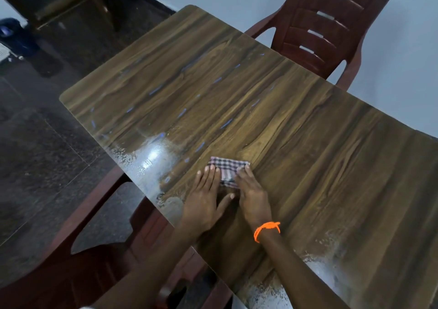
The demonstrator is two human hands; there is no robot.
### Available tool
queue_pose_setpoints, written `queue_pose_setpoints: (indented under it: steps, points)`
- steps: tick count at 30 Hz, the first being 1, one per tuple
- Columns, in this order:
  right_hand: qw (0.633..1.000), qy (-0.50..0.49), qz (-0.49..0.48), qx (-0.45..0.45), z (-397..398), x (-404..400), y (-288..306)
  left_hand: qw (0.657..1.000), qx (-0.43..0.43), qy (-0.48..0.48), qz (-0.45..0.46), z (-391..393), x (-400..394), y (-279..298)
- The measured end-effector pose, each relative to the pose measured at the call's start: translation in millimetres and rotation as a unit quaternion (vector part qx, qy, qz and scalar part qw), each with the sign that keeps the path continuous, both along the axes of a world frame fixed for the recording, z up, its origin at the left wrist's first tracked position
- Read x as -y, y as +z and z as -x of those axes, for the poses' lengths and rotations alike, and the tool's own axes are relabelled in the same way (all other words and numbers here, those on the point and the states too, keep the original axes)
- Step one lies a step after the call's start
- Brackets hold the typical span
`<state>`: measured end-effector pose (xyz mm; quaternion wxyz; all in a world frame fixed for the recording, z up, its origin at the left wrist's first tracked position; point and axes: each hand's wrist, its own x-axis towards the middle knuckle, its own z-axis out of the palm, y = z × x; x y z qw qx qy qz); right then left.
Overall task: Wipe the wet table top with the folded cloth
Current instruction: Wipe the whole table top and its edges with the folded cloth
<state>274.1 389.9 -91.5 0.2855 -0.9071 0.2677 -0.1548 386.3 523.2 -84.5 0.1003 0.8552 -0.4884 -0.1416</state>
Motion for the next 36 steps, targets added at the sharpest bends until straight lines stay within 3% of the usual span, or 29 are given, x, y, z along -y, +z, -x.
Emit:
queue_pose_setpoints:
  steps: [4,8,15,22,30,36]
  points:
    - [0.999,0.044,0.008,-0.012,38.6,-9.9,3.2,1.0,0.0,0.018,-0.002,41.5,-13.5,-3.7]
    - [1.0,-0.012,-0.012,-0.027,49.6,8.4,8.3,1.0,-0.02,0.014,-0.02,53.3,15.4,0.7]
    - [0.996,-0.08,-0.023,-0.031,-3.5,18.0,12.1,0.999,0.03,0.01,-0.008,6.8,39.2,4.5]
    - [0.999,-0.016,-0.028,-0.032,-24.1,-43.3,12.6,0.998,0.003,0.062,0.011,-8.9,-23.6,2.0]
    - [0.998,0.053,-0.032,-0.01,37.0,-84.7,6.8,0.998,-0.013,0.065,0.017,53.0,-91.2,-8.4]
    - [0.999,-0.03,-0.021,0.0,42.9,-51.4,1.5,0.998,-0.015,0.059,0.027,61.9,-50.3,-6.4]
